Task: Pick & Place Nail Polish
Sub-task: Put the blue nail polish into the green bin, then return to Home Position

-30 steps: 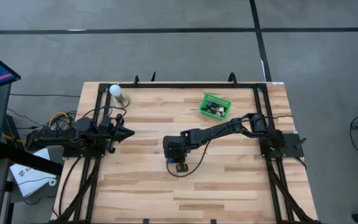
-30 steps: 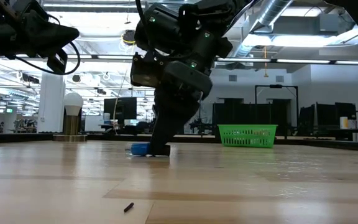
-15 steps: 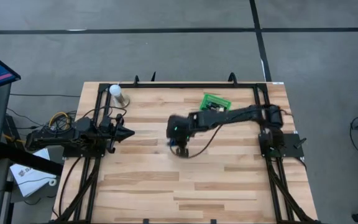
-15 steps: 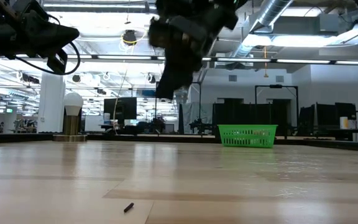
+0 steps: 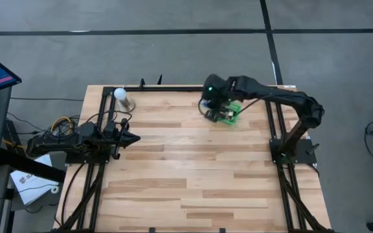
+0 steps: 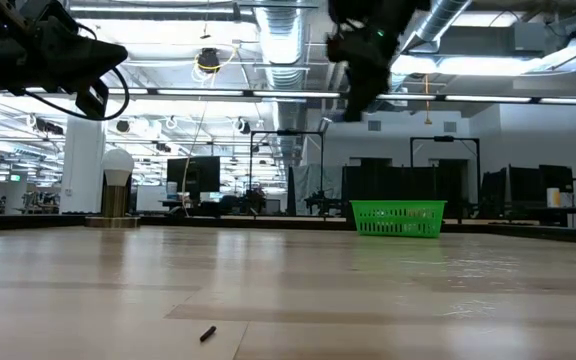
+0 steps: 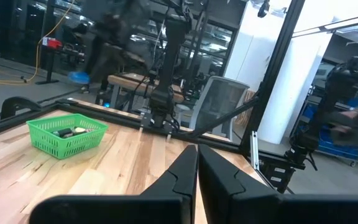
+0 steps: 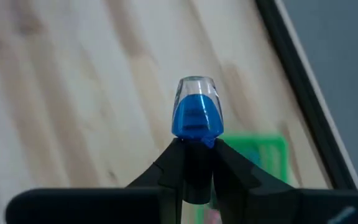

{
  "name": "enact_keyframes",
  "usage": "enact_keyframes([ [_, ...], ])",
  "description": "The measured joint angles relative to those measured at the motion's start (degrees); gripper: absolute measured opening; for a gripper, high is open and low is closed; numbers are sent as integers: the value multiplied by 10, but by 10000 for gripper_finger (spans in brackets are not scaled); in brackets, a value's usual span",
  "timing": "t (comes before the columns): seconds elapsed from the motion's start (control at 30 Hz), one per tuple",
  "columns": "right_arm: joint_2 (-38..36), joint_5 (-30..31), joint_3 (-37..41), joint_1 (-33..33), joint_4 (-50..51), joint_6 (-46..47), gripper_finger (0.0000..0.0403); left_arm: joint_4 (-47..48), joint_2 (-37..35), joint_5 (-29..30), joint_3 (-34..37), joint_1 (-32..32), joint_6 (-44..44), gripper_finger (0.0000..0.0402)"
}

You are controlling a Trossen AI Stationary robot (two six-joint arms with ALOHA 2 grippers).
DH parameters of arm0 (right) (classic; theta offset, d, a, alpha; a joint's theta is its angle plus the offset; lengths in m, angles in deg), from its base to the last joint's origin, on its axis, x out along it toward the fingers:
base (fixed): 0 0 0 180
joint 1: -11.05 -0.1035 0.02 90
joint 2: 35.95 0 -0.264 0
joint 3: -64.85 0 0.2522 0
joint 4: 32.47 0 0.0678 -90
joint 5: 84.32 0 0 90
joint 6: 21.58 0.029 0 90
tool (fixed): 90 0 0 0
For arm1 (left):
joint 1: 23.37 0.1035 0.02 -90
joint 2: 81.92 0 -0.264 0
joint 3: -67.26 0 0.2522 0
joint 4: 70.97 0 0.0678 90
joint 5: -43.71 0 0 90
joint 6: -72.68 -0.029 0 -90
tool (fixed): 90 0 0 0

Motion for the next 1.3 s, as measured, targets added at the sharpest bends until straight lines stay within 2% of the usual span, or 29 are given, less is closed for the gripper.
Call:
enact_keyframes([
  [0.27, -8, 10, 99, 75, 36, 68, 51, 0, 0, 0, 0, 0, 0, 8],
  [0.47, -8, 10, 196, 85, -9, 95, 51, 0, 0, 0, 0, 0, 0, 8],
  [0.63, -8, 10, 239, 85, -35, 109, 57, 0, 0, 0, 0, 0, 0, 8],
  [0.73, -8, 10, 239, 85, -37, 111, 83, 0, 0, 0, 0, 0, 0, 8],
  [0.97, -8, 8, 178, 93, 0, 100, 213, 0, 0, 0, 0, 0, 0, 8],
  [1.03, -10, 9, 147, 91, 16, 86, 239, 0, 0, 0, 0, 0, 0, 8],
  [1.17, -73, 7, 98, 77, 10, 51, 246, 0, 0, 0, 0, 0, 0, 8],
  [1.3, -209, -28, 112, 70, -81, 37, 215, 0, 0, 0, 0, 0, 0, 8],
])
